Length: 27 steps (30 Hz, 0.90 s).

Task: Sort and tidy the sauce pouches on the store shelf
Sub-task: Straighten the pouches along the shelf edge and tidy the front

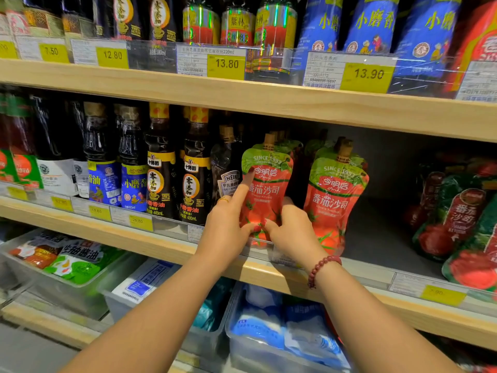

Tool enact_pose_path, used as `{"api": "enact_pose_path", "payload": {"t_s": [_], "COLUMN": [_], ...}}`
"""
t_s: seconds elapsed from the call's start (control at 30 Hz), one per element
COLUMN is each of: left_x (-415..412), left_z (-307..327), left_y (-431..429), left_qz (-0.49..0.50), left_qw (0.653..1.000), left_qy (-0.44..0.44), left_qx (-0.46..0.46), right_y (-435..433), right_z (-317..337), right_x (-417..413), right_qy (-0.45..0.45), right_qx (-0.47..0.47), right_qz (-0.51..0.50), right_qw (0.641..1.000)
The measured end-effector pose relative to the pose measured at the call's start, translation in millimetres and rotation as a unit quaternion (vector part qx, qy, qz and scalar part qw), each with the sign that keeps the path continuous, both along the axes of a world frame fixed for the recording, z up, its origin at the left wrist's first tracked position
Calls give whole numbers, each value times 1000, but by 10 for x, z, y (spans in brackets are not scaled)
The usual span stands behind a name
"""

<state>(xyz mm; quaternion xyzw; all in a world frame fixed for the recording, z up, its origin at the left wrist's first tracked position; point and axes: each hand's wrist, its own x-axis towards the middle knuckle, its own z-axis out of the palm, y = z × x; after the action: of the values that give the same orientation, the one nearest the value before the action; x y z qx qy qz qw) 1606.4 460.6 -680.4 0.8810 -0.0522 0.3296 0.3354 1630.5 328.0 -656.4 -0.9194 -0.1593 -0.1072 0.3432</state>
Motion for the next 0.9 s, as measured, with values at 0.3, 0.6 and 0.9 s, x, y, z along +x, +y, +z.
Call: {"api": "enact_pose_path", "payload": {"t_s": [0.3, 0.6, 0.9], "left_x": [-163, -380, -273], "left_z": [-113, -189, -262], "left_y": [16, -406, -940], "left_qz": [16, -60, -91], "left_qw": [1000, 995, 989], "left_qy": [-18, -67, -81], "left_qx": [-4, 33, 81], "right_y": [-295, -1289, -2182], "right_z": [-20, -227, -973], "right_x": [-141, -706, -1190], "right_qy": [-36, -129, -77], "right_qx": [74, 186, 142], "right_qz": [41, 80, -38], "right_qw": [996, 971, 986]}}
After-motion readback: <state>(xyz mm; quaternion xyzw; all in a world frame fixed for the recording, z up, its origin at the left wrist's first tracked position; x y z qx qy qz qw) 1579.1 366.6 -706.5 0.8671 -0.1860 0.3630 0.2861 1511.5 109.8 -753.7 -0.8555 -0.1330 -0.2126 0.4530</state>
